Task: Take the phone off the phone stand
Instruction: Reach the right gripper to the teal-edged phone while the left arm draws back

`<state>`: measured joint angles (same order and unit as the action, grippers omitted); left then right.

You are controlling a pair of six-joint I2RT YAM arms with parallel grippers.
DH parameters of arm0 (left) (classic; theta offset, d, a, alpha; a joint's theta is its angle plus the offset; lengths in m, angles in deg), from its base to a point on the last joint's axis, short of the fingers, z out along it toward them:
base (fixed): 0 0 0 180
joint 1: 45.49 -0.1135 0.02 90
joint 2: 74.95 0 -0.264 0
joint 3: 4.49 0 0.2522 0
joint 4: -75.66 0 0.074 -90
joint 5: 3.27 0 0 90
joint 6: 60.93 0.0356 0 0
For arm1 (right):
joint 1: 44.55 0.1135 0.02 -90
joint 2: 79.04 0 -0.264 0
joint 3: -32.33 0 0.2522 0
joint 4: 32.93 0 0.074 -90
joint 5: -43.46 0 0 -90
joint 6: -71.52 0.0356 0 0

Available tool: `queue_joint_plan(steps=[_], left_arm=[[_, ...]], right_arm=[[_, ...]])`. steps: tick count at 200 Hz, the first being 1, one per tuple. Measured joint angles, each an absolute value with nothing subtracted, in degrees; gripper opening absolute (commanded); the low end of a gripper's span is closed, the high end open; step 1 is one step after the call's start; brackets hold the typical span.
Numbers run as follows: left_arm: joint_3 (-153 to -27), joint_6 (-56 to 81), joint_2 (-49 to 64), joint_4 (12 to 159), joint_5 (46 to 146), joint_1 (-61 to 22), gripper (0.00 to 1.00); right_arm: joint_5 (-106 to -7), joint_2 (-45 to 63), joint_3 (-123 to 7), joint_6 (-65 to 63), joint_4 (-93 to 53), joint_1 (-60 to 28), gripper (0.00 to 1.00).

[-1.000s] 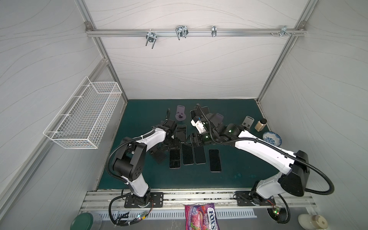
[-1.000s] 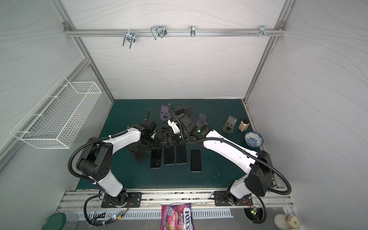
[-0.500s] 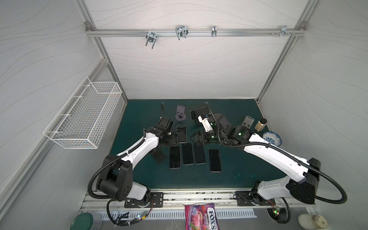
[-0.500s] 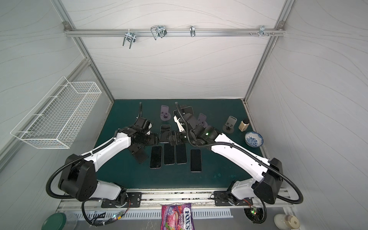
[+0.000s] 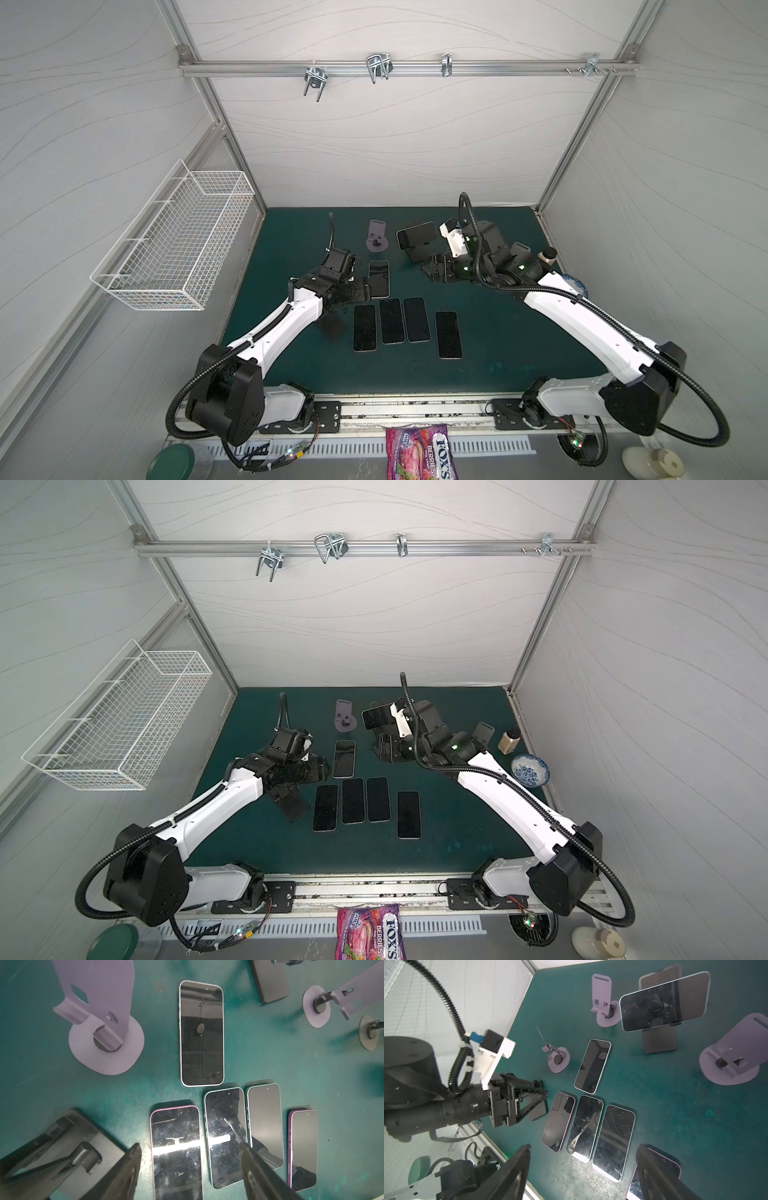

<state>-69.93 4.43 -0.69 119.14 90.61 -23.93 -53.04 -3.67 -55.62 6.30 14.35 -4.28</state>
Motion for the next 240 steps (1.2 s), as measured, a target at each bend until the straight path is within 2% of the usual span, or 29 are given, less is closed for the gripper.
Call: queue_joint_plan(steps=[56, 109, 171, 240], left_arm=[[-69.7, 6.2, -2.2, 118.3, 90.6, -23.1, 0.75], [-72.8, 8.6, -1.9, 119.5, 91.0, -23.1, 0.75], [-87.9, 10.5, 8.7, 118.9, 94.5, -23.0, 0.75], [-96.1, 10.8, 18.4, 115.8, 97.2, -22.8, 0.75]], right_arm=[[-59.7, -2.6, -55.6, 3.5, 14.4, -11.0, 0.81], [-64.6, 3.7, -59.3, 0.4, 14.4, -18.0, 0.81], [-67.0, 10.2, -65.5, 0.1, 12.8, -22.9, 0.83], [-63.2, 15.7, -65.8, 8.7, 6.3, -23.0, 0.83]])
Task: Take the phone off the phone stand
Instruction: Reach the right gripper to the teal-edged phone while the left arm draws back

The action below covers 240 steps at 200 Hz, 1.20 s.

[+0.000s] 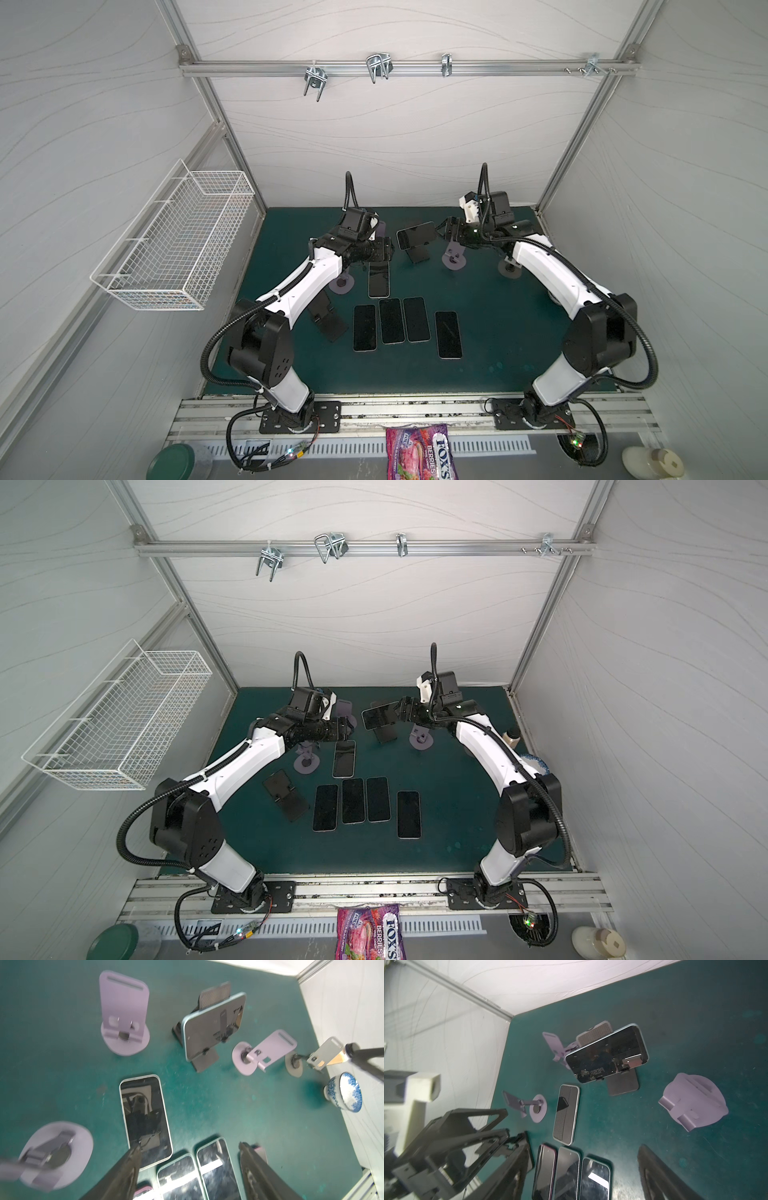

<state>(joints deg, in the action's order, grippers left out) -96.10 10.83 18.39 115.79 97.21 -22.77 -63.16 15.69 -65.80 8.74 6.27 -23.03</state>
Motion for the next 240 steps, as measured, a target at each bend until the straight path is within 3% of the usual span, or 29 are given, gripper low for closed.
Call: queue_joint_plan(steps=[91, 240], left_arm=[[-98.4, 11.3, 26.1, 110.7, 99.2, -22.7, 0.73], [-97.3, 11.4, 26.1, 111.3, 99.5, -23.7, 0.74]], right_arm=[[-55.2, 22.5, -66.2, 25.0, -1.2, -22.3, 0.88], [-49.8, 33.7, -66.7, 48.7, -14.0, -20.2, 0.92]])
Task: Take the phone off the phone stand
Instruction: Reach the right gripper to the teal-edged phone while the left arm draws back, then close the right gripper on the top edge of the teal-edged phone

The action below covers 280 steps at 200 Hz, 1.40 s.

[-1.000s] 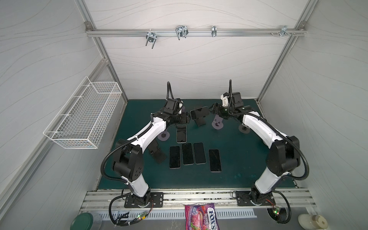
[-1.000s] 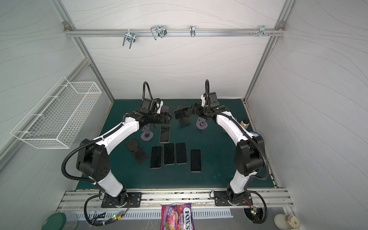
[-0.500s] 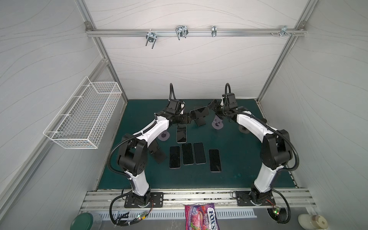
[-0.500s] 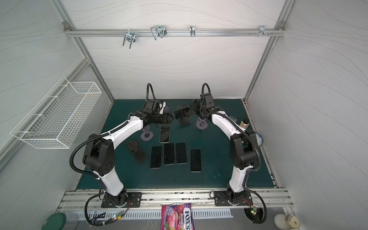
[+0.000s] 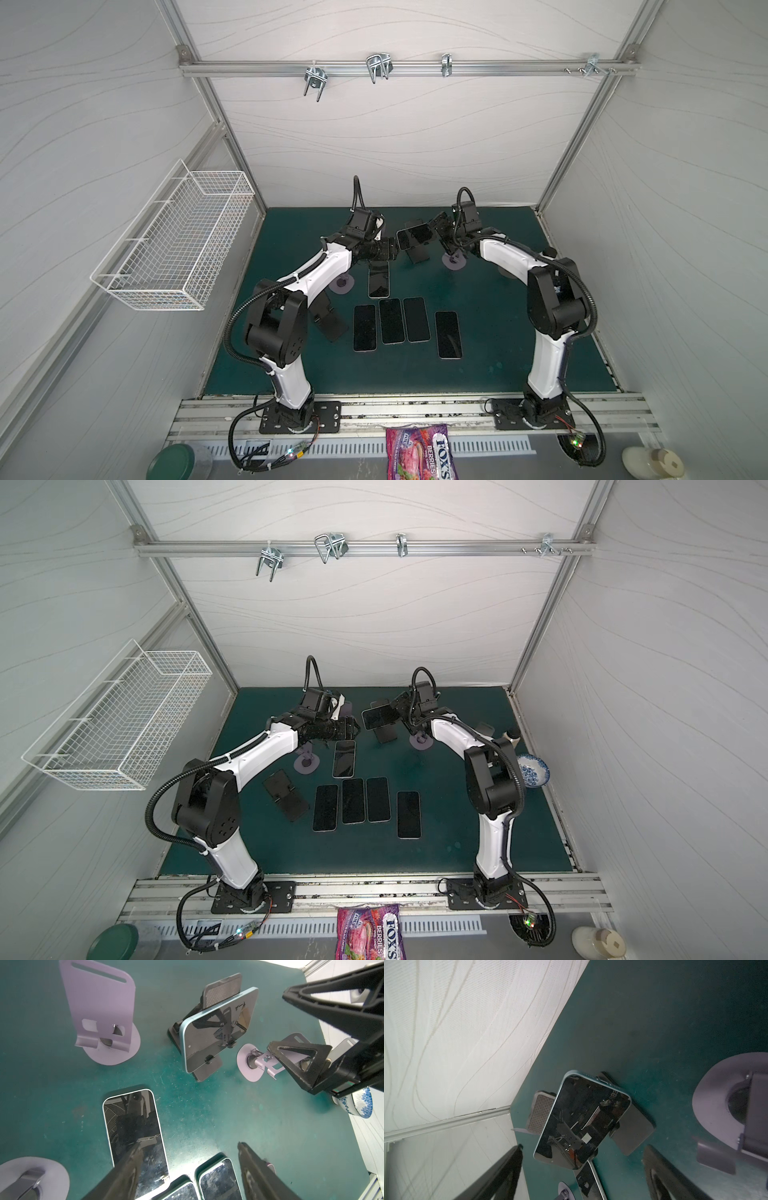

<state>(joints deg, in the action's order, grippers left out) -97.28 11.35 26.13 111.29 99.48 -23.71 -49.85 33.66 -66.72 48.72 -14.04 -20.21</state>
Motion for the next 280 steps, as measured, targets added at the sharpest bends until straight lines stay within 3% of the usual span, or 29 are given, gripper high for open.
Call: queue_joint_plan(steps=[280], left_arm=[[-98.1, 10.6, 26.1, 113.5, 99.6, -25.5, 0.74]], right_arm=[[-46.5, 41.8, -69.2, 61.7, -20.9, -19.9, 0.89]])
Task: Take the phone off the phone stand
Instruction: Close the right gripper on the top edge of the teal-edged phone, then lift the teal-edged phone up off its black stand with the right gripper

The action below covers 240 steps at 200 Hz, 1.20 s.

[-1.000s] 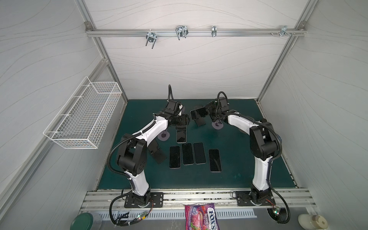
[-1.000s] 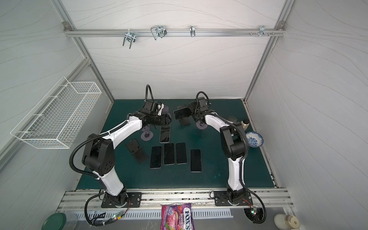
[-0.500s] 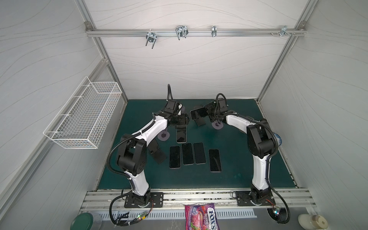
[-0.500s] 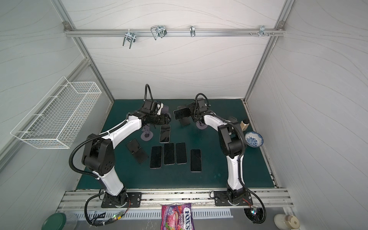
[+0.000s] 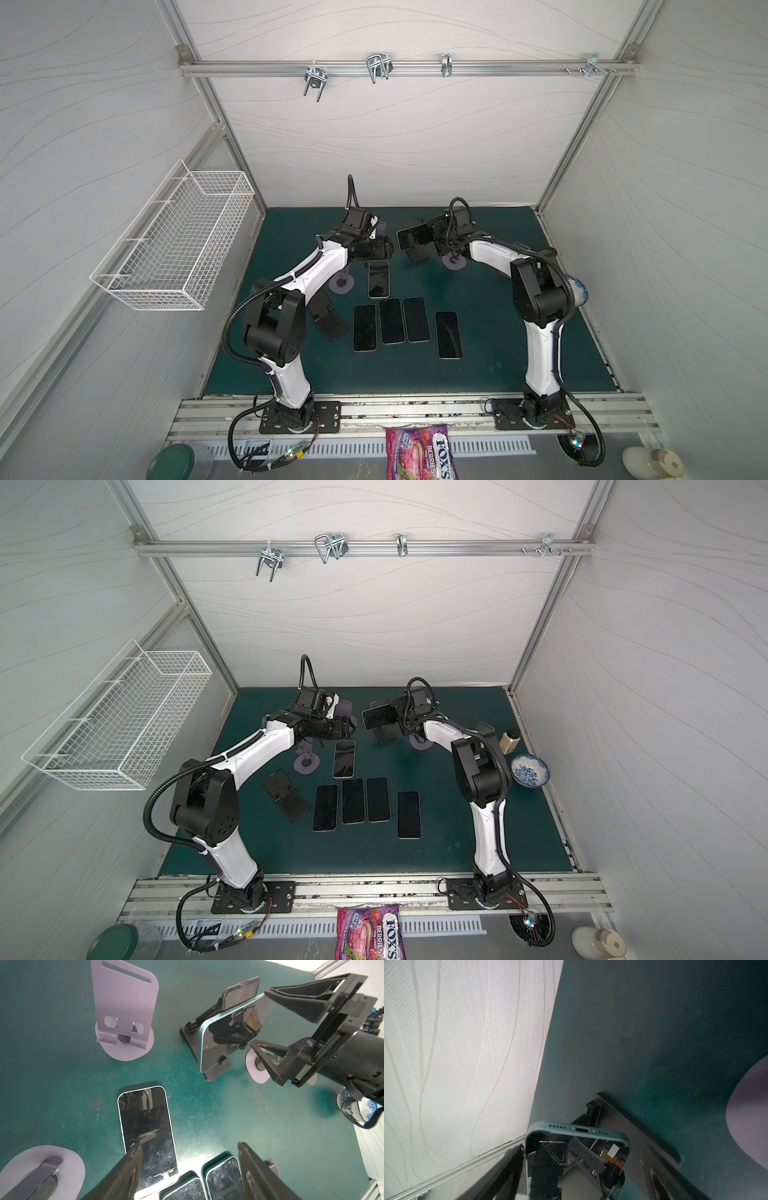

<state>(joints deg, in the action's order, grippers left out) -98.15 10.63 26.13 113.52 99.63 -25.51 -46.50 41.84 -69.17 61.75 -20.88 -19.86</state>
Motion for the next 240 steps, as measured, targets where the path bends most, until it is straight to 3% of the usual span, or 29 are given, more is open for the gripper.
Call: queue_joint_plan(steps=[240], left_arm=[[-98.2, 9.6, 26.1, 113.5, 100.7, -25.6, 0.74]], right_arm=[[-45.1, 43.8, -70.8, 63.2, -21.3, -19.6, 0.85]])
